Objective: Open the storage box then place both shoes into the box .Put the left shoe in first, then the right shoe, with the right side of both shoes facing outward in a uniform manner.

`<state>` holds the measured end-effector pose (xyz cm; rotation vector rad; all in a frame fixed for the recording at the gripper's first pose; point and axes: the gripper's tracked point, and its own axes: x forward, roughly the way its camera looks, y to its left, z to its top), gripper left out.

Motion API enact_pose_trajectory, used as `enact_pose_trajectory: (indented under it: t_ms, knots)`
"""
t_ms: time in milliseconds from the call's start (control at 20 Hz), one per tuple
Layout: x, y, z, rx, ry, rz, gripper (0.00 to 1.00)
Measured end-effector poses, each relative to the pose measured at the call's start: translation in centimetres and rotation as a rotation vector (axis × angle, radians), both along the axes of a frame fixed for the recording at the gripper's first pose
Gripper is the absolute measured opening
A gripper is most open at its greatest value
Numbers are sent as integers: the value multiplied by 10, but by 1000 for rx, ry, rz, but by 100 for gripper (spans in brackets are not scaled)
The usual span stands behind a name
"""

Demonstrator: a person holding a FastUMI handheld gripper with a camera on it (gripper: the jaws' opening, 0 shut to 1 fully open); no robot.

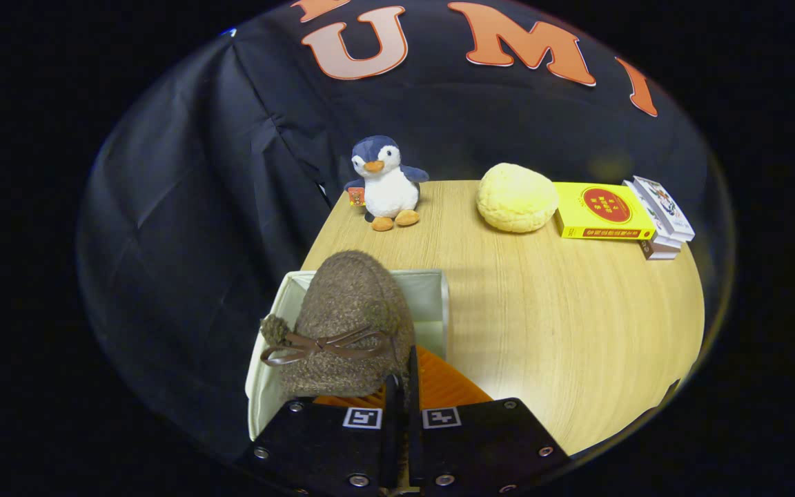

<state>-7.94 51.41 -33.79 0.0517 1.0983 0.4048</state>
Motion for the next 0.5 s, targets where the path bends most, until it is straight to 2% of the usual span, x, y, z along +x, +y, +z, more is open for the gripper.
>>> enact_pose_trajectory:
  t_ms: [250,350,500]
  knots:
    - [-15,-4,-16,-62,27,37,12]
    - [-27,-3,-22,-51,65,42,17]
    - [-25,2,-10,-18,42,50,32]
